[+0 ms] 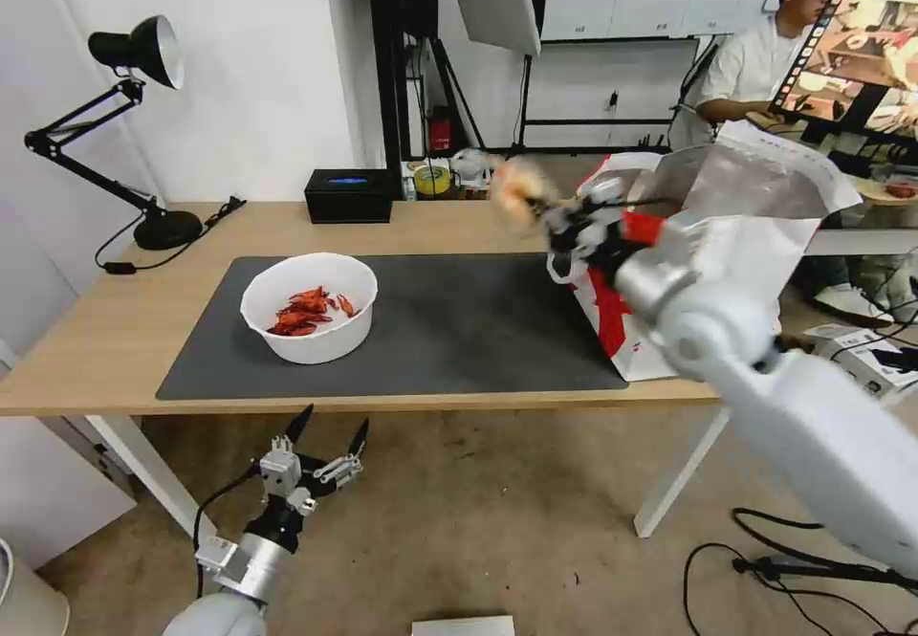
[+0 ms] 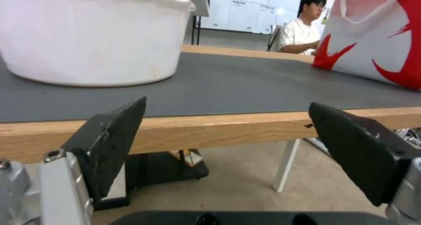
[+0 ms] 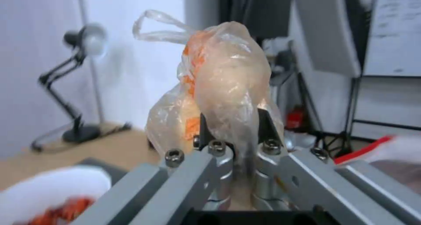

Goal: Pick up the trash from the table and place it into the takeout bag.

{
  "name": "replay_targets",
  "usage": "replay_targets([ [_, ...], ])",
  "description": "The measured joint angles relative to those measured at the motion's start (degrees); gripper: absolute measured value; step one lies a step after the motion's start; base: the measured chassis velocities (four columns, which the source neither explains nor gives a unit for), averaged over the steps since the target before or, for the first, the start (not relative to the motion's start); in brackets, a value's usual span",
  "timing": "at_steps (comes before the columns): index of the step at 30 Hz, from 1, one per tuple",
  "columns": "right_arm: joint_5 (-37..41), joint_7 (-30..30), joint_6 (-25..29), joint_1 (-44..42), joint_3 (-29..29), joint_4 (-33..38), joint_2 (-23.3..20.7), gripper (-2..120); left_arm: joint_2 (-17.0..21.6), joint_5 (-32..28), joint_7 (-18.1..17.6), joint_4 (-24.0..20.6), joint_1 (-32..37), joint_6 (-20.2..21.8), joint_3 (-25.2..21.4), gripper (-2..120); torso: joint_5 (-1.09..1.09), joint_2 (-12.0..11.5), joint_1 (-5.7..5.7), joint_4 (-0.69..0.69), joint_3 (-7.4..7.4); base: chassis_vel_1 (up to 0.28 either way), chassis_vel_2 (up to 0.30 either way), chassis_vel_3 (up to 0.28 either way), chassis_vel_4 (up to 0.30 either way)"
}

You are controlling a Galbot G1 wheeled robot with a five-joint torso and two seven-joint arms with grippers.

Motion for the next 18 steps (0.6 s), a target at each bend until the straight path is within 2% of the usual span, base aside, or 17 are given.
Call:
replay_targets([
  [9,5.78,8.41,-2.13,0.32,5.46,-0.46,-5.0,1,-0.29,0.75,-0.04,-0.2,-0.38,0.0,1.47,100,-0.01,0.0,0.0,0.0,0.0,0.0,0.0,0.0,0.0],
  [18,7.7,15.66,-10.04,-0.46,7.99,-2.22,-8.06,1,-0.61,1.22,-0.06,-0.01,-0.64,0.13,2.27,100,-0.02,0.0,0.01,0.01,0.01,0.0,0.0,0.0,0.0],
])
